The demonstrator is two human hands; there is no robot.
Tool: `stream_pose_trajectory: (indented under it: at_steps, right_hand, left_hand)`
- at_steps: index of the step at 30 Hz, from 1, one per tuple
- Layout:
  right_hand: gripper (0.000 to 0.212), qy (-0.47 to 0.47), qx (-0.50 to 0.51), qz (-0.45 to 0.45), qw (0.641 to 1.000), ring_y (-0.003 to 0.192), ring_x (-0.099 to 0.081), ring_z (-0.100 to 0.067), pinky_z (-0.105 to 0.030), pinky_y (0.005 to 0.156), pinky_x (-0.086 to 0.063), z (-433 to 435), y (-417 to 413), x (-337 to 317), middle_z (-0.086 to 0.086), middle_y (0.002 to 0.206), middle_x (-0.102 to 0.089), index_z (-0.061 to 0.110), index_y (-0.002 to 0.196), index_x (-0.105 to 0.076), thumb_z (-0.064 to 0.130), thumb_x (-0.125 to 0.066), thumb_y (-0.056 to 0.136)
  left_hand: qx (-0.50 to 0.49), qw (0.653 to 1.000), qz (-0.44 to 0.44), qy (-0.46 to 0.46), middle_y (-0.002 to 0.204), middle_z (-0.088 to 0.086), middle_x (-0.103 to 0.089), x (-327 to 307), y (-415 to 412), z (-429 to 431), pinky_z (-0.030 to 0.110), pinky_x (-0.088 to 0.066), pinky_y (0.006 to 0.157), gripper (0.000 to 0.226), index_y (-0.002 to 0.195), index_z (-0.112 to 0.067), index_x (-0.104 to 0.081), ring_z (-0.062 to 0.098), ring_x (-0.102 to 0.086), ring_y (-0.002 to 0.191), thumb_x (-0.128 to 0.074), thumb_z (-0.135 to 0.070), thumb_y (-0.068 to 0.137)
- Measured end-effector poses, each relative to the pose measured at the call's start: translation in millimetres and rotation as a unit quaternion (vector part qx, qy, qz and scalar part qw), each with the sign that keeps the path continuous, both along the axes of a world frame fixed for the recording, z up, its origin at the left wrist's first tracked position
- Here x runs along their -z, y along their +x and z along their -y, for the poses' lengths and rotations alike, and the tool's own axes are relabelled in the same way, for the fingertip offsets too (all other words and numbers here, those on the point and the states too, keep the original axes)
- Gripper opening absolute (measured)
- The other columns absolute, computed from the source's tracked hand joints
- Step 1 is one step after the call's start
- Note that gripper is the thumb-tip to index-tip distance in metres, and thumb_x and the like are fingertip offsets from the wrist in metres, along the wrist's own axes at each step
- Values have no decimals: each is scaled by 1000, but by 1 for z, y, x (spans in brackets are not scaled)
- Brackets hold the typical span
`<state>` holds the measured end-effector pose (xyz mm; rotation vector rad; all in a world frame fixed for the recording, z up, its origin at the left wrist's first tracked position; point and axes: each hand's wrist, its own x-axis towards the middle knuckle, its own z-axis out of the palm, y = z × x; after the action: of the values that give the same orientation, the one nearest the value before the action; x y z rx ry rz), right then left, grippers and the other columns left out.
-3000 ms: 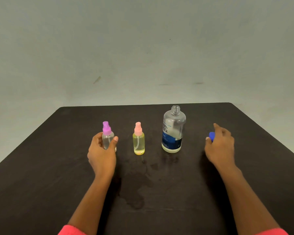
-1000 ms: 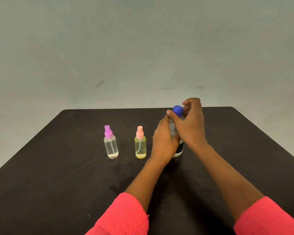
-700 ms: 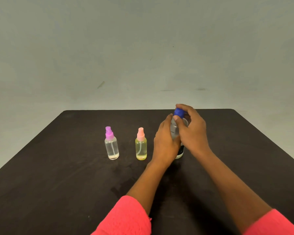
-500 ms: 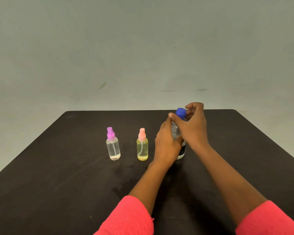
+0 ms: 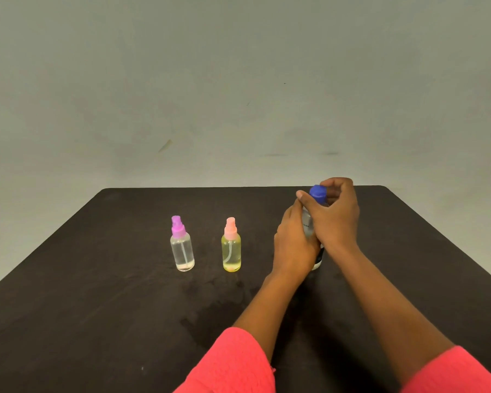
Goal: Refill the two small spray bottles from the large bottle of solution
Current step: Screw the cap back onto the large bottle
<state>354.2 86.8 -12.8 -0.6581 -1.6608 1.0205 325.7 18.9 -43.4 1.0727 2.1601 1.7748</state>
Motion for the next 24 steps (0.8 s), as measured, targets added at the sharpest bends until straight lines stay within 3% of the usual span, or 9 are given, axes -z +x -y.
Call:
stream_pose_trajectory:
  at_steps: [3, 7, 9, 12, 14, 16, 18, 20, 24]
  right_hand:
    - [46, 3, -34, 11, 999, 95, -56, -4, -6, 75, -43, -1, 3, 1, 5, 108, -53, 25, 114, -48, 31, -76, 78]
    - [20, 2, -99, 3, 995, 104, -59, -6, -27, 95, -50, -5, 9, 6, 7, 114, -61, 23, 111, -62, 18, -61, 91]
    - [16, 7, -61, 8, 998, 94, -60, -3, -18, 87, -51, -5, 10, 5, 10, 100, -63, 21, 102, -61, 21, -67, 87]
    - [37, -6, -19, 7, 1000, 83, -56, 2, -3, 67, -44, 0, 4, 0, 12, 92, -56, 18, 102, -50, 29, -77, 78]
    - [41, -16, -49, 0, 999, 88, -57, 1, -6, 71, -44, 0, 3, 1, 11, 99, -56, 19, 110, -49, 30, -74, 80]
    - [28, -38, -110, -33, 993, 94, -60, -1, -11, 80, -47, -5, 7, 3, 6, 108, -61, 18, 116, -55, 19, -64, 89]
    - [18, -33, -126, -38, 991, 96, -63, 0, -15, 83, -50, -8, 13, 6, 5, 108, -66, 19, 108, -63, 12, -60, 91]
    - [14, -21, -82, -32, 996, 92, -64, -4, -19, 82, -52, -7, 14, 6, 8, 98, -67, 24, 97, -62, 17, -68, 86]
    - [41, -27, 16, -24, 999, 79, -56, -2, -11, 70, -47, 2, 2, 0, 9, 89, -55, 20, 95, -47, 32, -80, 73]
  left_hand:
    - [2, 1000, 14, -9, 116, -4, -61, -1, 3, -1, 44, -54, 85, 45, 130, -37, -43, 15, -62, 101, -54, -29, 88]
    - [2, 1000, -8, -6, 121, -2, -60, 0, 2, 0, 44, -53, 88, 56, 134, -31, -41, 17, -61, 106, -52, -35, 79]
    - [4, 1000, -18, -5, 117, -2, -60, 1, 3, -1, 45, -52, 87, 54, 133, -30, -43, 17, -61, 104, -53, -29, 80]
    - [2, 1000, -7, 0, 114, -5, -60, 2, 4, -1, 42, -53, 87, 48, 131, -32, -44, 14, -61, 102, -54, -26, 84]
    - [4, 1000, 6, -2, 116, -4, -60, 0, 4, 0, 42, -54, 87, 46, 130, -32, -44, 14, -61, 102, -55, -28, 86]
    - [4, 1000, -1, -4, 121, -2, -59, -2, 4, 0, 42, -52, 90, 54, 134, -30, -42, 16, -60, 107, -57, -33, 82]
    - [3, 1000, -15, -4, 124, -2, -58, 0, 4, -1, 42, -51, 92, 63, 135, -29, -41, 16, -58, 110, -53, -42, 75]
    - [6, 1000, -15, -5, 125, -2, -57, 0, 6, -1, 42, -51, 91, 64, 136, -30, -40, 16, -59, 110, -50, -45, 74]
    - [4, 1000, 8, -6, 127, -4, -55, -1, 7, 0, 36, -50, 95, 52, 139, -32, -38, 13, -57, 111, -56, -29, 90]
